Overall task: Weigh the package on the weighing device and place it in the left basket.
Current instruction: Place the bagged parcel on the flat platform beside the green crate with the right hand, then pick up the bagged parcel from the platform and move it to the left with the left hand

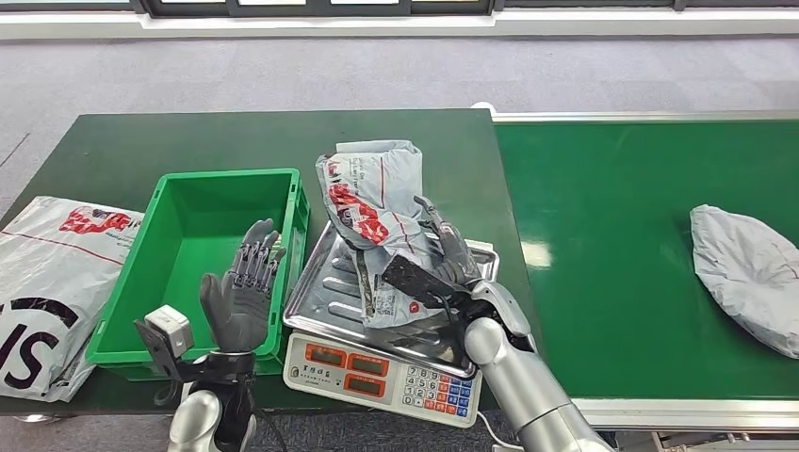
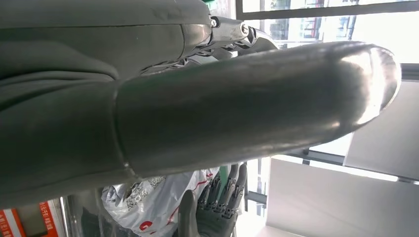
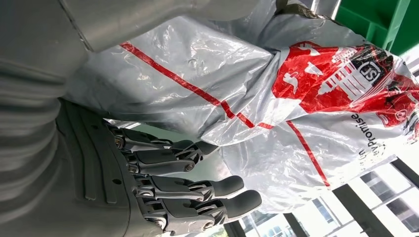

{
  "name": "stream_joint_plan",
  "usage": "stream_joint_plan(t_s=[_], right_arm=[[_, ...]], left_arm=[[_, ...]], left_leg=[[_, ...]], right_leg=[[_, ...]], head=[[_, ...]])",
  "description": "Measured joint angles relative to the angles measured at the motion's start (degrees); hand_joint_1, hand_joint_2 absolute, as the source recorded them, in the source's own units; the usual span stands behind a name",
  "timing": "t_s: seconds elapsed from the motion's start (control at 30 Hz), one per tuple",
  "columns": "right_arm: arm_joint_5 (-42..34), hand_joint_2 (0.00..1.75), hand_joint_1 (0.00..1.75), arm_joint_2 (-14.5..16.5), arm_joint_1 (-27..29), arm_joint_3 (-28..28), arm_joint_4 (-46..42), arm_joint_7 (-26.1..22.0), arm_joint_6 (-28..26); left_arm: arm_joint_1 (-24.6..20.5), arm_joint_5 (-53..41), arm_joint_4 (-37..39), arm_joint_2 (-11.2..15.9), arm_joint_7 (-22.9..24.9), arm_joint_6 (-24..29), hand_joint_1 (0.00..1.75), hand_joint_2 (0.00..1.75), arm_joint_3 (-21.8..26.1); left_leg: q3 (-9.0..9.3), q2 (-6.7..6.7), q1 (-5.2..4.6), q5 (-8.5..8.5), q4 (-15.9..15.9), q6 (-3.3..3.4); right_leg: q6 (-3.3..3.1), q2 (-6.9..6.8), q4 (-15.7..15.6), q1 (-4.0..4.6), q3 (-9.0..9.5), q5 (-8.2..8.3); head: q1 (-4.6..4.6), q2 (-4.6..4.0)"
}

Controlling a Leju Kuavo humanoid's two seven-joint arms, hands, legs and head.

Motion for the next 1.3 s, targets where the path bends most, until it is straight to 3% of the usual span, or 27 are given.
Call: stream_joint_plan(t_s=[0.3, 0.43, 0.53, 0.63, 0.8, 1.3], right_arm=[[-5.24, 1.75, 0.00, -1.60, 4.11, 0.08, -6.98, -1.10, 2.19], [-6.26, 1.75, 0.00, -2.79, 8.98, 0.14, -16.25, -2.14, 1.13], [-4.93, 1.75, 0.00, -3.07, 13.45, 0.14, -25.88, -4.45, -3.50], [-2.59, 1.75, 0.00, -3.15, 17.91, 0.12, -35.57, -7.46, -11.30], [-2.82, 1.75, 0.00, -3.27, 22.63, 0.03, -46.21, -10.28, -17.67], [-8.39, 1.75, 0.00, -3.37, 27.43, -1.27, -53.20, -14.85, -19.31]], left_arm=[[1.54, 0.00, -1.31, -0.01, 0.54, 0.09, 0.00, 0.00, 0.00], [2.58, -1.78, -3.09, -0.05, 2.97, 6.31, 0.00, 0.00, 0.00], [3.41, -4.37, -5.04, -0.07, 7.69, 11.96, 0.00, 0.00, -0.17], [3.72, -10.97, -6.35, 0.00, 9.49, 16.29, 0.00, 0.00, -1.30], [2.77, -15.63, -6.72, 0.23, 10.09, 18.34, 0.00, 0.00, -3.81], [1.13, -16.90, -5.97, 0.72, 9.26, 20.43, 0.00, 0.00, -7.15]], left_leg=[[-0.02, -0.03, 0.00, -0.02, 0.00, -0.01], [-0.04, -0.02, 0.00, -0.07, 0.00, -0.01], [-0.06, -0.02, 0.00, -0.09, 0.00, 0.00], [-0.10, -0.03, 0.00, -0.09, 0.00, 0.00], [-0.08, 0.08, -0.01, -0.13, 0.00, -0.03], [-0.02, 0.12, -0.01, -0.12, 0.00, -0.03]], right_leg=[[0.00, -0.01, 0.00, 0.00, -0.02, -0.02], [0.01, -0.01, 0.00, 0.00, -0.05, -0.05], [0.02, -0.01, -0.01, 0.00, -0.10, -0.07], [0.01, -0.03, -0.01, 0.00, -0.13, -0.11], [0.00, 0.05, -0.01, -0.01, -0.14, -0.11], [0.01, 0.04, -0.02, -0.01, -0.07, -0.08]], head=[[0.00, 0.00], [0.00, 0.00], [-0.01, 0.00], [0.00, 0.00], [0.00, 0.00], [0.00, 0.00]])
